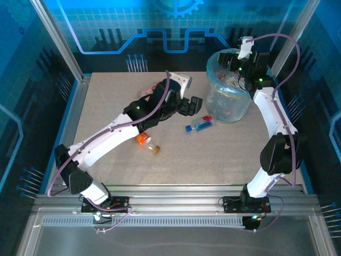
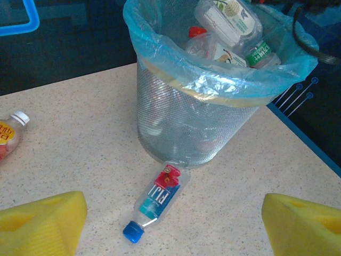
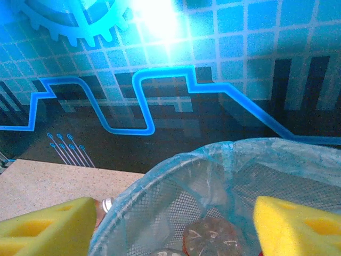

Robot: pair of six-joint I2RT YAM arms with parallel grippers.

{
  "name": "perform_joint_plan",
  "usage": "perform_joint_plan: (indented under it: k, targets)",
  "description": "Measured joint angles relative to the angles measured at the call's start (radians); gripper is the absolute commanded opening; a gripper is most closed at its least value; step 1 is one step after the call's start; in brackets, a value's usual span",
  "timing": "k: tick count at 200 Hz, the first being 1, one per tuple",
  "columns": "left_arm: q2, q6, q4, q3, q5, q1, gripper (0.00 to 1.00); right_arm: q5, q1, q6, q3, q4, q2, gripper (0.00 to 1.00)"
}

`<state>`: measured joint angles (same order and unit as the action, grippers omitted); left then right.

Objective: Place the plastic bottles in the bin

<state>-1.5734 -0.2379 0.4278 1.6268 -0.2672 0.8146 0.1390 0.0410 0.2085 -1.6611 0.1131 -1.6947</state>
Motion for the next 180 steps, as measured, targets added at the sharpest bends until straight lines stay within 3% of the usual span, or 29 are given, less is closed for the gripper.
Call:
perform_joint_plan:
  k: [41,80,103,148,180]
  targets:
    - [0.022,-0.001,-0.005,-0.029,-0.007,0.0,0.87,0.022,0.023,0.002,-0.169,0.154,-0.01,0.66]
    - [0.074,0.0,-0.004,-0.075,-0.038,0.0,0.87,0.062,0.093,0.015,-0.186,0.269,-0.006,0.65]
    - [0.12,-0.004,0.016,-0.102,-0.063,0.0,0.89,0.074,0.184,-0.008,-0.186,0.341,0.002,0.68]
    - [0.32,-0.051,0.039,-0.296,-0.166,0.0,0.9,0.084,0.455,-0.126,-0.171,0.4,0.048,0.7]
    - [0.468,-0.115,0.072,-0.437,-0.244,-0.001,0.89,0.109,0.562,-0.15,-0.121,0.382,0.046,0.7]
